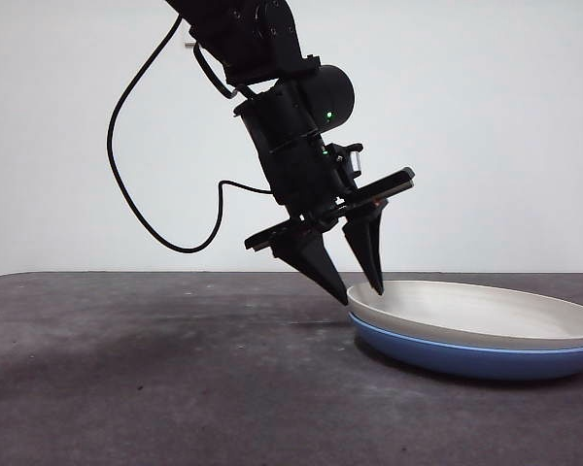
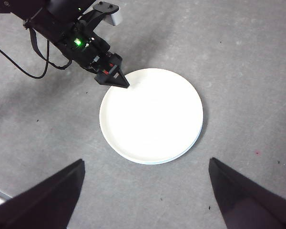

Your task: Pick up the white plate, put it on the blue plate, put it on desk

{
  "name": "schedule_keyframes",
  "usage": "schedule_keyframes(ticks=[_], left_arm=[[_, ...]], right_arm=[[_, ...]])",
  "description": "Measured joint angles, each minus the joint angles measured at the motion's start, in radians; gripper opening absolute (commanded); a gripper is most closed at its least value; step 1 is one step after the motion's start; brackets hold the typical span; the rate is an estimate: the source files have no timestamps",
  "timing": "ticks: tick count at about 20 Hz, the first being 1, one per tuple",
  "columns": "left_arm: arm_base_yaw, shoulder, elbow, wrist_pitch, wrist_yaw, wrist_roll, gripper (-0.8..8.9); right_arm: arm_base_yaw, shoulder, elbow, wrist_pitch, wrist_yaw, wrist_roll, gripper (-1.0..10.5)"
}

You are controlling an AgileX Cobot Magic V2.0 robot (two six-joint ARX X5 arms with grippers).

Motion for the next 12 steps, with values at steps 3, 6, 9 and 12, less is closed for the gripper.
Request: schedule_keyframes(ticks=[3, 6, 9, 12], left_arm=[[0.000, 0.000, 0.000, -0.002, 0.000, 0.001, 2.55], [0.000, 0.002, 0.026, -0.043, 0.000, 0.002, 2.55], [0.000, 0.002, 0.127, -0.105, 0.000, 0.013, 2.55], [0.005, 0.002, 0.262, -0.201, 0.000, 0.040, 2.54]], right_arm=[[0.000, 0.000, 0.000, 0.000, 0.000, 0.000, 4.2], [0.000, 0.000, 0.000, 0.000, 0.000, 0.000, 4.2], [0.000, 0.000, 0.000, 0.000, 0.000, 0.000, 4.2], [0.000, 0.000, 0.000, 0.000, 0.000, 0.000, 4.2]])
